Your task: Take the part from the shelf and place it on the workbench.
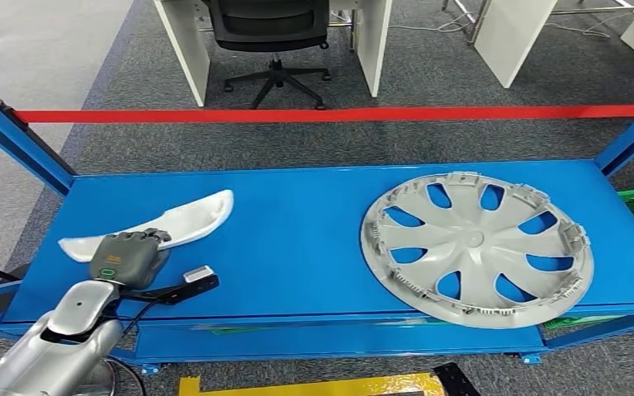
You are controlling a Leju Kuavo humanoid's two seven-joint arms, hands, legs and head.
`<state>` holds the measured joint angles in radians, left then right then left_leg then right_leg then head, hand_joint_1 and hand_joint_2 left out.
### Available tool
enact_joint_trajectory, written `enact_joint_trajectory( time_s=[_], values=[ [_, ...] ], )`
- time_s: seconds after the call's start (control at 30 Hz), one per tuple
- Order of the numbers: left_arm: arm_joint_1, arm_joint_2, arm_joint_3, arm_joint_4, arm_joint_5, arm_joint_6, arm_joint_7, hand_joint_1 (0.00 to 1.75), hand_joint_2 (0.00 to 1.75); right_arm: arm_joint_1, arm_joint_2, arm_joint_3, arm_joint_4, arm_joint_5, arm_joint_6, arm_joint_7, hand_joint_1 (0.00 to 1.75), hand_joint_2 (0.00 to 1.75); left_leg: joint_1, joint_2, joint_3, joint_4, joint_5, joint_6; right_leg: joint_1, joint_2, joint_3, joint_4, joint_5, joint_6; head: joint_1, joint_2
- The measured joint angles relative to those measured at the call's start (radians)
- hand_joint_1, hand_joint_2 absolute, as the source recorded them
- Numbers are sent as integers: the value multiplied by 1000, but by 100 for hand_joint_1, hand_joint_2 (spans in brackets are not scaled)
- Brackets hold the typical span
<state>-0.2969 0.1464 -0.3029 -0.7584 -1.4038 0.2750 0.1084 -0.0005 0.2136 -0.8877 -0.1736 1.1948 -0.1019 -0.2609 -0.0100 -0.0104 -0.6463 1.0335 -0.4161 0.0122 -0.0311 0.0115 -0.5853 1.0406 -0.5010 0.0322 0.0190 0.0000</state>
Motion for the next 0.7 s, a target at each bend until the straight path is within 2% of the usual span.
enact_joint_trajectory(
  time_s=[0.2,0.27,0.3,0.4,0.43,0.5,0.63,0.7],
  values=[
    [1,5,0,0,1,5,-2,175,175,0,0,0,0,0,0,-4,0,0,0,0,0,0,0,0,0,0,0,0,0,0,0,0],
    [7,7,0,-1,1,36,-16,175,175,0,0,-1,0,0,0,-9,0,0,0,0,0,0,0,0,0,0,0,0,0,0,0,0],
    [13,9,0,-4,-3,68,-26,175,175,0,0,-1,0,0,1,-11,0,0,0,0,0,0,0,0,0,0,0,0,0,0,0,0],
    [54,18,0,-38,-61,263,-35,175,175,1,0,-2,0,4,1,-18,0,0,0,0,0,0,0,0,0,1,0,0,0,0,0,0],
    [71,20,1,-62,-91,330,-30,175,175,1,0,-2,0,7,2,-19,0,0,0,0,0,0,0,0,0,1,0,0,0,0,0,0],
    [110,26,3,-135,-135,397,-10,175,175,1,0,-3,0,14,2,-21,0,0,0,0,0,0,-1,0,0,1,-1,0,-1,0,0,0],
    [170,50,1,-338,-159,420,38,175,175,2,-1,-3,0,19,5,-23,0,0,0,0,-1,0,-1,-1,0,0,-1,0,-1,0,0,0],
    [186,61,-1,-427,-161,420,37,175,175,2,-2,-3,0,19,7,-24,0,0,0,0,-1,0,-1,-1,0,0,-1,0,-1,0,0,0]
  ],
)
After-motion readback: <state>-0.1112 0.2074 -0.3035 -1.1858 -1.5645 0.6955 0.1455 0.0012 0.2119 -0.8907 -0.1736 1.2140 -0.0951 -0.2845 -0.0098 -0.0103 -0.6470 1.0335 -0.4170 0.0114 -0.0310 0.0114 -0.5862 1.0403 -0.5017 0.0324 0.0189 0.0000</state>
